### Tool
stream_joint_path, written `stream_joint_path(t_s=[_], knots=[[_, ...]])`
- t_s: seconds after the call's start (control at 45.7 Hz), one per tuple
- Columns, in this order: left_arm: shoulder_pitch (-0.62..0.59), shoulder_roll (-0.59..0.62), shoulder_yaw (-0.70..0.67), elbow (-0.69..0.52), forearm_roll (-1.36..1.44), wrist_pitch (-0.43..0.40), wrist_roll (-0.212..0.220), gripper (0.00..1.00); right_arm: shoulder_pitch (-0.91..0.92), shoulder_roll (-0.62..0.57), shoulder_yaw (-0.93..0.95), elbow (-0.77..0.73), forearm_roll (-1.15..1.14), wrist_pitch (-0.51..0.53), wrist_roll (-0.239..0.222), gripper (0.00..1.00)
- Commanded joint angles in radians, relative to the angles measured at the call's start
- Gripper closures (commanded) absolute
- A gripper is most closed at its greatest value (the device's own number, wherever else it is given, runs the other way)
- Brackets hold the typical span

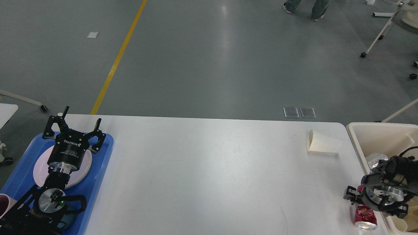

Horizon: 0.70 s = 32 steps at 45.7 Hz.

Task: Tidy desktop
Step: 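Grasp the red can with the right gripper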

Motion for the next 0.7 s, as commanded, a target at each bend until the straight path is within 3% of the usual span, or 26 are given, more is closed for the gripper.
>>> stream_joint_path(t_s=[0.0, 0.066, 0.197, 0.307, 0.679], knots=[[0.0, 0.0, 0.0, 0.0, 0.0, 0.0, 0.0, 0.04, -0.004, 0.001, 0.0, -0.002, -0.001, -0.002, 0.0, 0.31], [0.0, 0.0, 0.0, 0.0, 0.0, 0.0, 0.0, 0.04, -0.006, 0.001, 0.0, -0.002, -0.001, -0.003, 0.0, 0.48], [0.0, 0.0, 0.0, 0.0, 0.0, -0.001, 0.0, 0.04, -0.01, 0.001, 0.0, -0.003, 0.0, -0.003, 0.0, 0.69], [0.0, 0.0, 0.0, 0.0, 0.0, 0.0, 0.0, 0.04, -0.01, 0.001, 0.002, -0.002, 0.005, 0.0, -0.001, 1.0], [0.0, 0.0, 0.0, 0.0, 0.0, 0.0, 0.0, 0.04, 0.013, -0.015, 0.046, 0.019, 0.019, 0.02, -0.001, 1.0]])
